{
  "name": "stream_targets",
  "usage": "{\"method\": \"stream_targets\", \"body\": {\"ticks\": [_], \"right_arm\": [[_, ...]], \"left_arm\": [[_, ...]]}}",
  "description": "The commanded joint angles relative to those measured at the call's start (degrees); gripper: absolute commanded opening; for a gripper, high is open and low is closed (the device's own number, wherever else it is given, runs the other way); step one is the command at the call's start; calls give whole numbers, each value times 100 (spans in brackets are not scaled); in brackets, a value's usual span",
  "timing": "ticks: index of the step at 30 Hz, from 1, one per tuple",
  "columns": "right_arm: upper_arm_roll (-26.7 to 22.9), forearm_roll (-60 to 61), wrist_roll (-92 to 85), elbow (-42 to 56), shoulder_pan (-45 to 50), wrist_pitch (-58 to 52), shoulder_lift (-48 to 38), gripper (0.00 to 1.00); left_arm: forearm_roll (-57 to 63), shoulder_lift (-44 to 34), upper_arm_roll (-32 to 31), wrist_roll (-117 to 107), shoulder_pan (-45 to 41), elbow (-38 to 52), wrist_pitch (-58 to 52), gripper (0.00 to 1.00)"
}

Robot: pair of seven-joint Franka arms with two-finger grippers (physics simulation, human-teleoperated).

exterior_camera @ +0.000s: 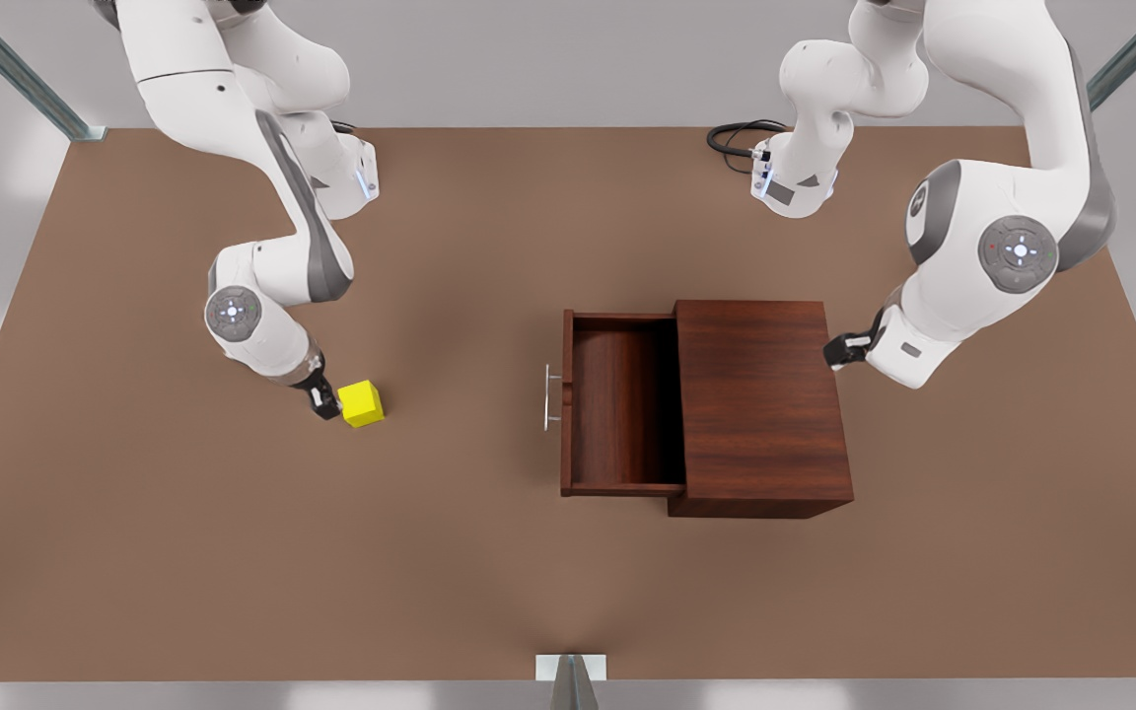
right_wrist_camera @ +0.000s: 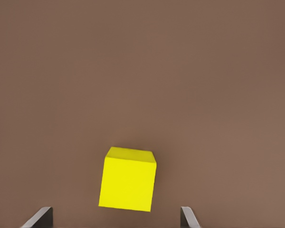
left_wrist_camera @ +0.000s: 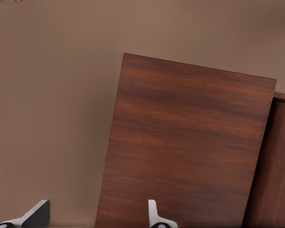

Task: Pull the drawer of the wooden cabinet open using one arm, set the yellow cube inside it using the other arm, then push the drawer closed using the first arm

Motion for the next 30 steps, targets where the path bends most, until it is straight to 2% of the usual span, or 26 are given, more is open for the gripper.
{"method": "stream_targets", "body": {"ticks": [1, 6, 9, 30], "right_arm": [[19, -3, -222, 0, 3, 627, 148, 100], [159, -162, -222, 9, 3, 803, 483, 100], [159, -153, -213, -263, -15, 1321, 526, 100], [256, -381, -20, -351, -67, 1884, 1344, 100]], "left_arm": [[12, -13, 6, 1797, 11, 3, -116, 100], [12, 4, 6, 1797, 20, -6, -116, 100], [12, 31, 6, 1797, 20, -6, -116, 100], [12, 110, 6, 1797, 20, -32, -46, 100]]}}
